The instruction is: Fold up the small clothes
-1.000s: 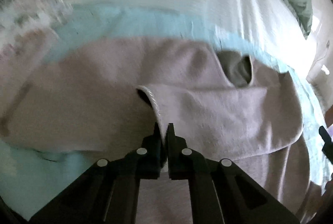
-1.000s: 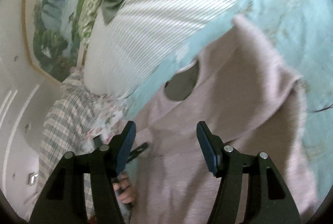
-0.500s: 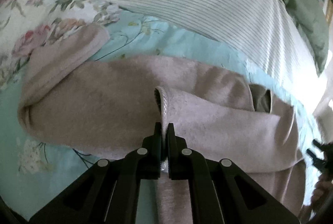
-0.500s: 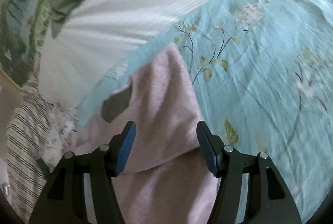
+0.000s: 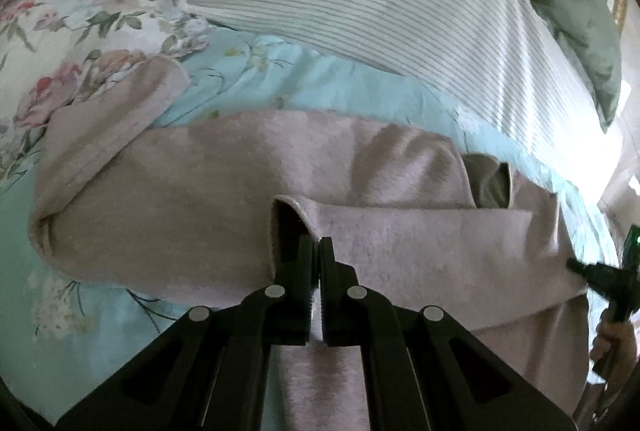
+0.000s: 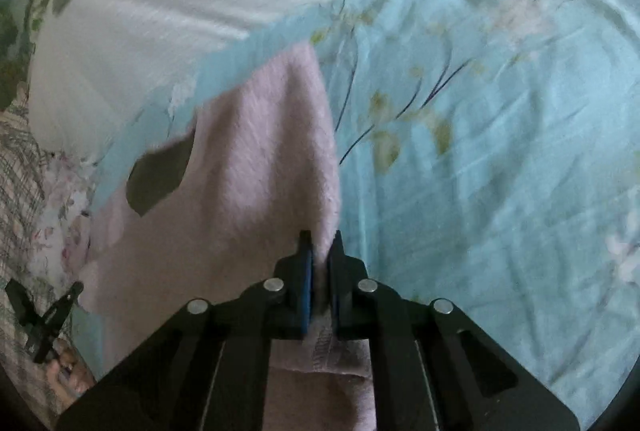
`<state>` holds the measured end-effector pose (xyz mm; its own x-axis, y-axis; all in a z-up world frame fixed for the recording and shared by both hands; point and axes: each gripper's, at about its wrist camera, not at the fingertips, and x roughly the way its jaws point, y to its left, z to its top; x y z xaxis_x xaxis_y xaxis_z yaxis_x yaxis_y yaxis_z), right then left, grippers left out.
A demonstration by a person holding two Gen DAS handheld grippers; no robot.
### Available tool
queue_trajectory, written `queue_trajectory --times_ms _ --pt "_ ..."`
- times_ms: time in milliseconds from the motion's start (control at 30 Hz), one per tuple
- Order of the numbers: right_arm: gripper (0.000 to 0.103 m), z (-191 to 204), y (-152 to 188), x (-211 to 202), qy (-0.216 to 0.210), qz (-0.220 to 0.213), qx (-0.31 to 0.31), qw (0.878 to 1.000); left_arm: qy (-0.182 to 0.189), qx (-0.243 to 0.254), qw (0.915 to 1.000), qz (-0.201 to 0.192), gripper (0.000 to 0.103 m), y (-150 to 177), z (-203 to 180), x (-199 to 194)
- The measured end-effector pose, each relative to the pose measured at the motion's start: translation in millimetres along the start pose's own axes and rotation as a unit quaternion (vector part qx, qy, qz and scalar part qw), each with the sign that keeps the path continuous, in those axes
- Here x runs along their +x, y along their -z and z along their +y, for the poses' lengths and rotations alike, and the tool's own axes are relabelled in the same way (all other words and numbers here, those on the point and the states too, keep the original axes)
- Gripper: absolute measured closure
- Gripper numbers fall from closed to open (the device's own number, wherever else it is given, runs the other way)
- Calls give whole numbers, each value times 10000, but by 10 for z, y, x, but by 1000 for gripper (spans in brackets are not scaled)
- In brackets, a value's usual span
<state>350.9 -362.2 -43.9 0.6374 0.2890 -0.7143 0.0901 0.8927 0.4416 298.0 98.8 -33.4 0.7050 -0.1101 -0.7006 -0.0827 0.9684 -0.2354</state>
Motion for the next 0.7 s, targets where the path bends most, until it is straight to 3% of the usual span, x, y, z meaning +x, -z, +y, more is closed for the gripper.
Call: queue_trajectory --times_ms 200,233,267,300,333,367,400,433,467,533,567,633,700 --pt "90 86 8 -109 614 -5 -143 9980 62 -73 9999 135 101 100 95 -14" --pt "86 147 29 -195 686 -147 -203 9973 61 -100 9998 138 101 113 134 -33" --pt "72 227 60 -294 641 -301 -270 9971 60 -128 9998 140 101 122 172 -52" --pt "62 339 107 -379 396 -403 -347 9978 35 -170 9998 129 101 131 221 -78" --pt "41 429 146 -406 136 -403 -423 9982 -16 -217 9997 106 101 137 279 -109" --pt "33 535 203 -400 -187 -305 -551 9978 -91 -264 9996 73 101 139 338 -144" --pt "33 664 283 -335 -541 -75 -714 9959 -165 -320 9993 53 100 129 402 -178" --pt "33 715 332 -285 -629 52 -776 9950 -205 -363 9991 47 97 122 455 -202" --pt "33 789 407 -176 -644 284 -850 9939 -243 -404 9989 44 94 113 516 -228" --pt "33 806 476 11 -428 601 -862 9935 -403 -518 9978 22 72 81 671 -293" --pt "33 783 497 55 -287 676 -827 9939 -478 -566 9973 -7 66 62 735 -321" --pt "33 703 501 68 -277 686 -541 9958 -740 -675 9949 -70 41 -10 891 -375" --pt "33 744 509 -49 -367 594 -479 9964 -1027 -777 9915 -189 32 -113 1027 -414"
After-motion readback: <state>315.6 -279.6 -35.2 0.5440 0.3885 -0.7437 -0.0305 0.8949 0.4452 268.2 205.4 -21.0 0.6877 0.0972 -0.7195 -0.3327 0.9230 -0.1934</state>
